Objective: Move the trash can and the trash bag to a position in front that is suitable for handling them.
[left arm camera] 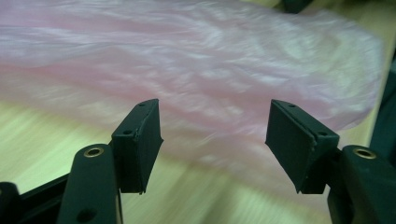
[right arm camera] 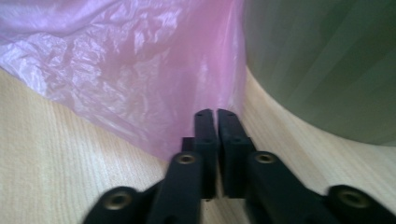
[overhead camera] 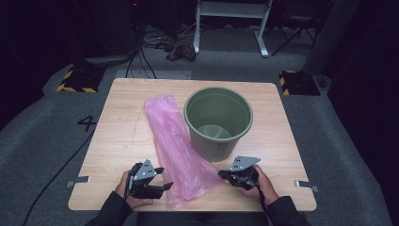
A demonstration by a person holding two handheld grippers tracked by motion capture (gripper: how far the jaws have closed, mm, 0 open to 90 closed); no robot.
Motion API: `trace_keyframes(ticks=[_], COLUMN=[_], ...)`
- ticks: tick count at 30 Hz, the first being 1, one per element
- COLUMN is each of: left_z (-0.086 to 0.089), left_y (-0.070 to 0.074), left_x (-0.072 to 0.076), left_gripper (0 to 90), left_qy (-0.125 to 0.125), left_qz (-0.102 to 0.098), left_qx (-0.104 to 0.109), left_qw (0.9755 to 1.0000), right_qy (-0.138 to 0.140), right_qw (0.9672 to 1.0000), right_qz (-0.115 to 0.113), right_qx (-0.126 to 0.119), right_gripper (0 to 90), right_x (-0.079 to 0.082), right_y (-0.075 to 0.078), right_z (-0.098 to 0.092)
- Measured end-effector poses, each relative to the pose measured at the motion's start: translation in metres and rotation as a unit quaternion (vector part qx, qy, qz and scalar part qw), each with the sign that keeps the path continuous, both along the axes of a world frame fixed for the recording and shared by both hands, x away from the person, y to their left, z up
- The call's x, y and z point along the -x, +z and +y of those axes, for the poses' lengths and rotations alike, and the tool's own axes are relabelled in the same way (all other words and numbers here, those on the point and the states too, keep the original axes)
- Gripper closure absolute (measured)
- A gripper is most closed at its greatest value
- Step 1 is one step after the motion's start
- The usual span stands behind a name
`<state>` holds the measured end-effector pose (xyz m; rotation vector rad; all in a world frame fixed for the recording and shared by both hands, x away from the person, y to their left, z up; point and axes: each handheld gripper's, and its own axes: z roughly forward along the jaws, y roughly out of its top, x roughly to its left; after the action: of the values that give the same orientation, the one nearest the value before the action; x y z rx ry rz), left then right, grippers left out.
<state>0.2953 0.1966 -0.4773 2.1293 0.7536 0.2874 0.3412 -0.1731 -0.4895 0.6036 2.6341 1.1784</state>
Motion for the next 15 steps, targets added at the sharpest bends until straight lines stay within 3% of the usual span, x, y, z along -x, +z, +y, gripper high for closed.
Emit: trace_keyframes(ticks=[3, 4, 6, 9, 13, 15], left_z=[0.014, 0.017, 0.023, 0.021, 0.005, -0.002], left_y=[-0.002, -0.003, -0.006, -0.012, -0.018, -0.020], left_x=[-0.002, -0.003, -0.006, -0.010, -0.010, -0.010], left_gripper=[35.6, 36.5, 37.8, 42.2, 45.6, 46.7], left_qy=[0.010, 0.013, 0.018, 0.007, -0.019, -0.028], left_qz=[0.007, 0.010, 0.020, 0.039, 0.044, 0.047], left_qx=[-0.007, -0.006, -0.001, 0.003, -0.018, -0.015], left_qw=[0.9999, 0.9998, 0.9996, 0.9992, 0.9987, 0.9984], right_qy=[0.000, 0.014, 0.025, 0.044, 0.054, 0.055], right_qw=[0.9998, 0.9995, 0.9993, 0.9986, 0.9983, 0.9983], right_qz=[-0.009, 0.000, -0.001, 0.009, 0.007, 0.005], right_qx=[-0.018, -0.028, -0.029, -0.028, -0.023, -0.020], right_gripper=[58.6, 54.1, 43.4, 33.2, 31.5, 35.7], right_x=[0.003, 0.004, 0.008, 0.012, 0.015, 0.015], right_y=[0.007, 0.009, 0.009, 0.005, 0.003, 0.002], right_z=[0.000, 0.002, 0.006, 0.015, 0.023, 0.025])
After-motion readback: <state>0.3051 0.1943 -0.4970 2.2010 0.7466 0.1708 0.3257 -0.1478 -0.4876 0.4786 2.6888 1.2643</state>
